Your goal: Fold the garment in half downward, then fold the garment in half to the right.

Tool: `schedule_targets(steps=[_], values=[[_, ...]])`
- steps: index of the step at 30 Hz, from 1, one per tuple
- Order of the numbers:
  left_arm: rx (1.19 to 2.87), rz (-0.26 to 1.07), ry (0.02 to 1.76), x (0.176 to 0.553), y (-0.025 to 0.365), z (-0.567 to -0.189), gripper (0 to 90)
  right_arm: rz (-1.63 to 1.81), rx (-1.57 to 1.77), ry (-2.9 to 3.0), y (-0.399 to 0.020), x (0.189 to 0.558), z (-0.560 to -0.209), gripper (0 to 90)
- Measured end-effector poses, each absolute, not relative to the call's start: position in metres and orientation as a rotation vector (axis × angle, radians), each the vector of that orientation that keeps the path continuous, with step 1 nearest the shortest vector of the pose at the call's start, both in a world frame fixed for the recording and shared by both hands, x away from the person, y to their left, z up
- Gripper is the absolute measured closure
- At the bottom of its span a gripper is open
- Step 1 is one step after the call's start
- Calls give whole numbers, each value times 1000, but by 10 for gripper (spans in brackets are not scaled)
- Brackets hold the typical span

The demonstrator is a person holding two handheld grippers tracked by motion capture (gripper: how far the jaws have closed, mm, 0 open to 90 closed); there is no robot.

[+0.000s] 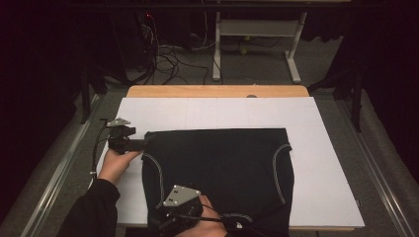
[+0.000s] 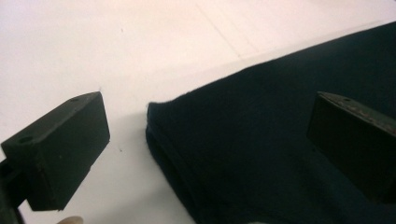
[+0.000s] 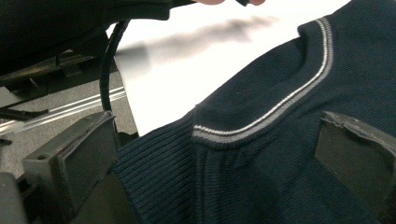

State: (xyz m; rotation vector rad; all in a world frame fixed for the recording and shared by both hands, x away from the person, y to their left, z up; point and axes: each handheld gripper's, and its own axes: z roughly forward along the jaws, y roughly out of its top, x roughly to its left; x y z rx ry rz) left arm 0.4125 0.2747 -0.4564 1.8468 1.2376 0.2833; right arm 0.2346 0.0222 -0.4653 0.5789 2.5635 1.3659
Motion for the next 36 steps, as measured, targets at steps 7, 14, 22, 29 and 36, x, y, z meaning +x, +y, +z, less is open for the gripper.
schedule_targets(steps=[7, 14, 22, 29, 36], values=[[1875, 245, 1277, 429, 268, -476, 0, 1370, 599, 2564, 21, 233, -466, 3], [1924, 286, 1325, 434, 259, -484, 33, 1375, 609, 2563, 19, 231, -467, 3], [1969, 382, 1373, 430, 253, -485, 140, 1349, 620, 2565, 19, 226, -470, 3], [1935, 385, 1343, 424, 254, -487, 543, 1349, 613, 2575, 24, 223, -471, 18], [1907, 407, 1293, 416, 255, -487, 740, 1253, 657, 2637, 39, 226, -476, 104]])
